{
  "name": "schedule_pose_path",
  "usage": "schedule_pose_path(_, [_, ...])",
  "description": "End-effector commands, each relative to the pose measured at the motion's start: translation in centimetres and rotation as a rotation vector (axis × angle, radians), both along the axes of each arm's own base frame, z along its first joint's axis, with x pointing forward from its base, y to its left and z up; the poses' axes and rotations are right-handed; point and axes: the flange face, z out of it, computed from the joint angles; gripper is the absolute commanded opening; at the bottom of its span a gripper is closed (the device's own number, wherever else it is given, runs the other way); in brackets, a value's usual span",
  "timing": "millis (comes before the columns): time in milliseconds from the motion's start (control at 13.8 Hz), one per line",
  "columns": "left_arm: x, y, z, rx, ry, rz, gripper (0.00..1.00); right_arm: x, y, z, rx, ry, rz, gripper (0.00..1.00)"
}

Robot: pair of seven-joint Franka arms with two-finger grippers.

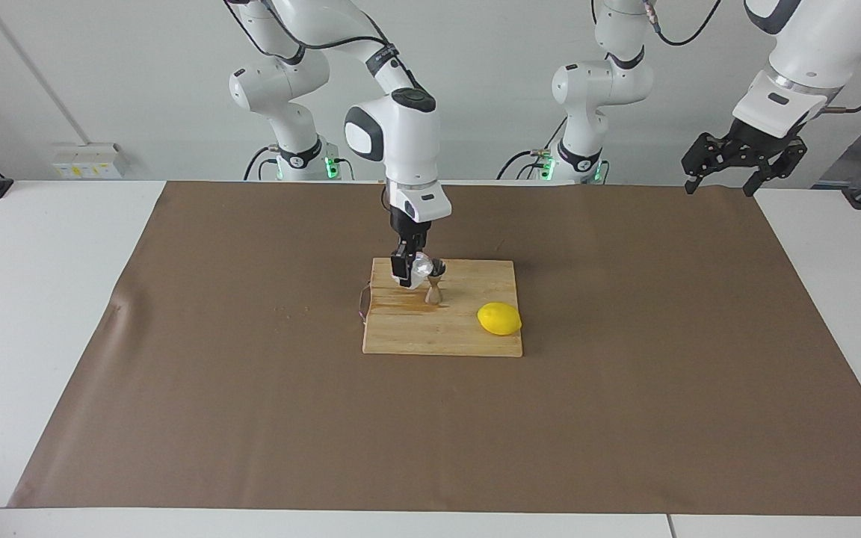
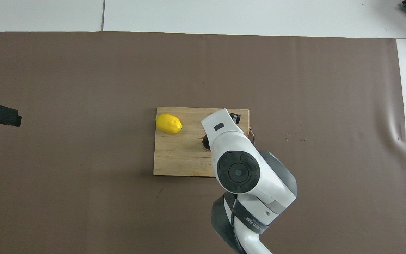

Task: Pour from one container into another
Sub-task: 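Tilt the white cup with the right gripper to pour into the metal cup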

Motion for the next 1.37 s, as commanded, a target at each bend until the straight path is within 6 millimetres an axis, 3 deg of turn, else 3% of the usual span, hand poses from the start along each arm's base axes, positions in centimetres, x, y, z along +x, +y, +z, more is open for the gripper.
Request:
schedule_pose_path(0, [-0.4,0.0,-0.1,-0.008,0.007,-0.009,1.0,-0.1,0.2,0.4,-0.06,-0.03,0.01,0.32])
schedule_pose_path(1012, [-0.2,-0.1,-0.1,-0.009,0.002,-0.005,1.0,-3.0,2.4,1.4,-0.229,-0.166,0.053,0.3])
schedule_pose_path(1157, [-0.2,-0.1,-0.2,-0.01,0.002,-0.005,1.0,-4.0,3.5,1.0,-0.253,-0.187,0.059,0.3])
schedule_pose_path(1301, [-0.2,-0.1,-0.2,-0.01,0.002,-0.005,1.0,-4.1,3.5,0.6,-0.274,-0.201,0.066,0.3])
